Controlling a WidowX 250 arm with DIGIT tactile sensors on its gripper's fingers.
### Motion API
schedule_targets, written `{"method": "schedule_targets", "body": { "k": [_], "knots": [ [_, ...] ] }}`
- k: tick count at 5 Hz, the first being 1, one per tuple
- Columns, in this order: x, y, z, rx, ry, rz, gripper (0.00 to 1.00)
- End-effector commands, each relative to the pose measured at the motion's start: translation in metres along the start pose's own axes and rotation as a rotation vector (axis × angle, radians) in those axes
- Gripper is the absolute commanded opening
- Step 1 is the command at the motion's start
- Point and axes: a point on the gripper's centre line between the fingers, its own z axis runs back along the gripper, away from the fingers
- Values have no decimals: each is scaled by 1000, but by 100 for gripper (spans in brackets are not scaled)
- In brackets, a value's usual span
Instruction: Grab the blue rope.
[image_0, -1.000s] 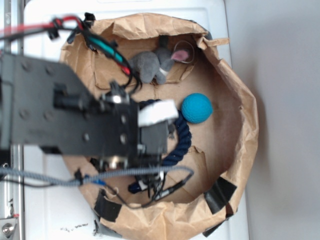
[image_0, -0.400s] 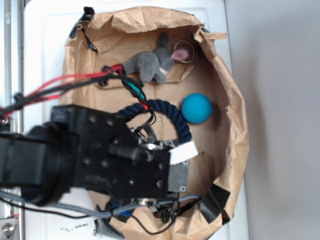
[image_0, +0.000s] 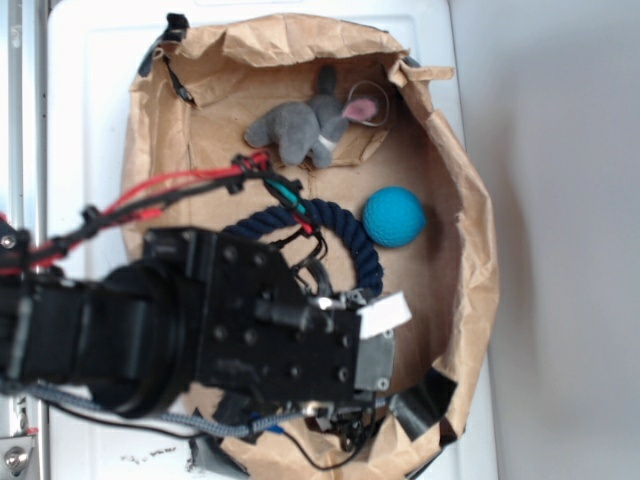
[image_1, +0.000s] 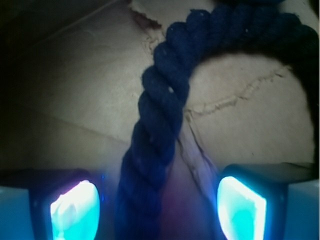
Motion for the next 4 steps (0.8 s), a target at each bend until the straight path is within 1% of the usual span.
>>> {"method": "schedule_targets", "body": {
  "k": [1, 2, 3, 4],
  "knots": [
    [9, -4, -13, -8, -46, -14, 78],
    [17, 0, -9, -34, -63, 4, 0],
    [24, 3, 7, -65, -38, 21, 0],
    [35, 11, 42, -110, 0, 51, 0]
  ]
}}
